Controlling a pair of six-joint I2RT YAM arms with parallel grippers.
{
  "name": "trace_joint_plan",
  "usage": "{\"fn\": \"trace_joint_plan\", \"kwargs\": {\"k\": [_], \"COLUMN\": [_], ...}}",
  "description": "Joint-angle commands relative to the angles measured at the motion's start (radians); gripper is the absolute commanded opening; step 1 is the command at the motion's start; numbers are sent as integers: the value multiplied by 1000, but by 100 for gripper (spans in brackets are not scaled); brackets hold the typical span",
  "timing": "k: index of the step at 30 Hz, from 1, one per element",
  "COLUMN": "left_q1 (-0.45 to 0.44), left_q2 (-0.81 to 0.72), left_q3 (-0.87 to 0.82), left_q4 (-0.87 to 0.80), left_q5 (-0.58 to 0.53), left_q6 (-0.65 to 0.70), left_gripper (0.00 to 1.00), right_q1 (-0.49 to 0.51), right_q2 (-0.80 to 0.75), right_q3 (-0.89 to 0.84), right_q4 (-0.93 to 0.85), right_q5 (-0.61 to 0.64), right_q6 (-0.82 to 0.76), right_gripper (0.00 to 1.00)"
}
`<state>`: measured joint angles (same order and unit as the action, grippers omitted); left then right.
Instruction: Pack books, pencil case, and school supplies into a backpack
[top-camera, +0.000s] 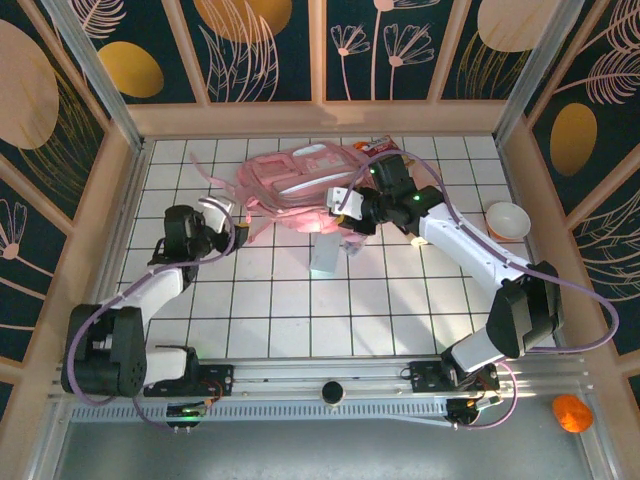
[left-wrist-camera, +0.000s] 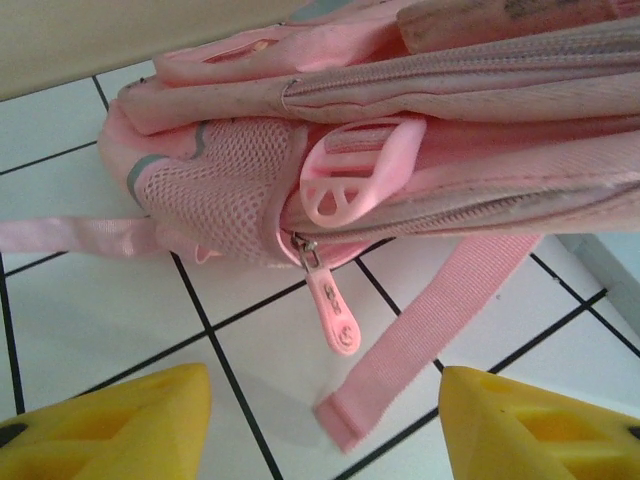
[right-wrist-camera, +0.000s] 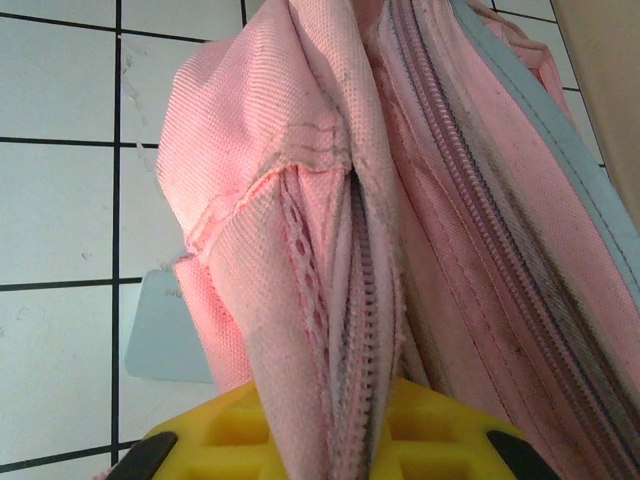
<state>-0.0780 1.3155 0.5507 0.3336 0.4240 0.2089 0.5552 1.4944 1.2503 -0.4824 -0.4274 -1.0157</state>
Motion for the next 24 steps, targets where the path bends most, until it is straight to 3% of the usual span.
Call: {"fn": "trace_joint_plan", "kwargs": {"k": [1, 10, 24], "left_q1": [7, 7, 7], "left_q2": [66, 171, 242], "left_q3": [52, 99, 143], "left_q4": [31, 80, 72], "left_q5": [48, 52, 100], "left_q6": [67, 76, 104], "left_gripper": [61, 61, 43], "right_q1": [-3, -2, -3], "right_q2": [-64, -82, -98], "right_q3": [56, 54, 59], "right_q4": [51, 54, 64], "right_q5": [-77, -86, -117], "right_q6": [3, 5, 24], "right_gripper": [0, 0, 0]}}
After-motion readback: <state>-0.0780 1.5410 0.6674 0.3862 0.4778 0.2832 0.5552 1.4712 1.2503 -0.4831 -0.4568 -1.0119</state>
